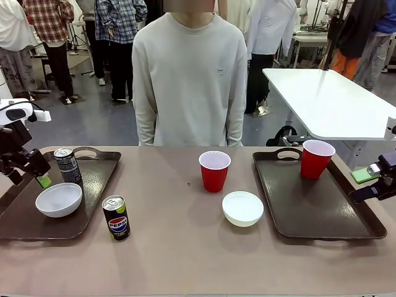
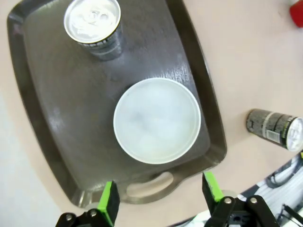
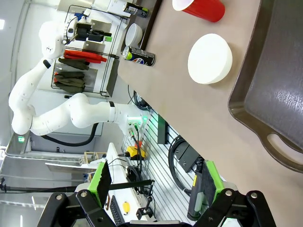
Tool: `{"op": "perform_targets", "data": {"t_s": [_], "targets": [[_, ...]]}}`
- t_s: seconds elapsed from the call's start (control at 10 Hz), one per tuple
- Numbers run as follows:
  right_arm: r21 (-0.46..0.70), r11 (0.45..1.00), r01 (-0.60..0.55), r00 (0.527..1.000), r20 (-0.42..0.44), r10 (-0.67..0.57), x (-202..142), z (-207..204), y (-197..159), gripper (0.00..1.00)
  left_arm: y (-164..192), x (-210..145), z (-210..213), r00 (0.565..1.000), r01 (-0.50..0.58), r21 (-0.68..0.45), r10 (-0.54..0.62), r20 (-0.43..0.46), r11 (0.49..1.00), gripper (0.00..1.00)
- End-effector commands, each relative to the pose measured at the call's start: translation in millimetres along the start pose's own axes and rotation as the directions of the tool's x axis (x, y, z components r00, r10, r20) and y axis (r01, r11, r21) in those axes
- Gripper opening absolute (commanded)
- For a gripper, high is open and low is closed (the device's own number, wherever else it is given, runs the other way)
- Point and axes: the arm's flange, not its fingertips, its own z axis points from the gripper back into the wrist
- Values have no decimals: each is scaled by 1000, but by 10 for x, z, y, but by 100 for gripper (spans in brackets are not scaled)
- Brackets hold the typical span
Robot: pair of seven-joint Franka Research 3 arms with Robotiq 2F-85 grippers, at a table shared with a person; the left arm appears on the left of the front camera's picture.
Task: Prepare tableware on both trays.
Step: Pick up a Picnic Bowl from the table and place it on a Handle tray.
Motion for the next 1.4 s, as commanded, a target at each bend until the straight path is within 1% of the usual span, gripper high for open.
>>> {"op": "perform_targets", "data": {"t_s": [0.0, 0.1, 0.2, 0.3, 0.4, 0.5, 0.6, 0.7, 0.9, 1.0, 1.1, 1.2, 1.3], "targets": [[30, 999, -16, 1000, 19, 15, 29, 1, 7, 100, -56, -7, 58, 1000, -24, 29, 25, -19, 999, 92], [30, 999, -16, 1000, 19, 15, 29, 1, 7, 100, -80, 34, 107, 1000, -21, 16, 21, -7, 1000, 92], [30, 999, -16, 1000, 19, 15, 29, 1, 7, 100, -111, 20, 263, 998, 24, -140, -15, 69, 990, 92], [30, 999, -16, 1000, 19, 15, 29, 1, 7, 100, 11, -53, 475, 986, 63, -392, 3, 165, 918, 92], [30, 999, -16, 1000, 19, 15, 29, 1, 7, 100, 190, -159, 569, 978, 88, -509, 23, 208, 856, 92], [0, 1000, 0, 1000, 0, 0, 0, 0, 0, 100, 347, -243, 575, 975, 96, -590, 45, 220, 802, 92], [-84, 996, -3, 1000, -20, 2, -49, 75, 254, 100, 464, -290, 565, 970, 113, -660, 62, 236, 743, 92], [-142, 990, 2, 999, -45, -9, -20, 85, 491, 100, 554, -300, 550, 964, 139, -722, 74, 254, 677, 92], [-302, 953, -14, 995, -95, -15, 82, -77, 912, 100, 863, -395, 545, 950, 171, -832, 136, 282, 528, 92], [-390, 920, -36, 992, -125, -14, 187, -211, 1161, 100, 1067, -424, 545, 945, 172, -853, 163, 284, 492, 92], [-446, 893, -49, 986, -162, -27, 279, -351, 1347, 100, 1147, -455, 555, 936, 151, -849, 203, 288, 507, 92], [-469, 882, -56, 980, -196, -42, 387, -486, 1465, 100, 1219, -487, 566, 929, 128, -845, 235, 285, 519, 92], [-488, 871, -50, 972, -224, -70, 506, -616, 1512, 100, 1309, -491, 577, 920, 100, -837, 271, 284, 538, 92]]}}
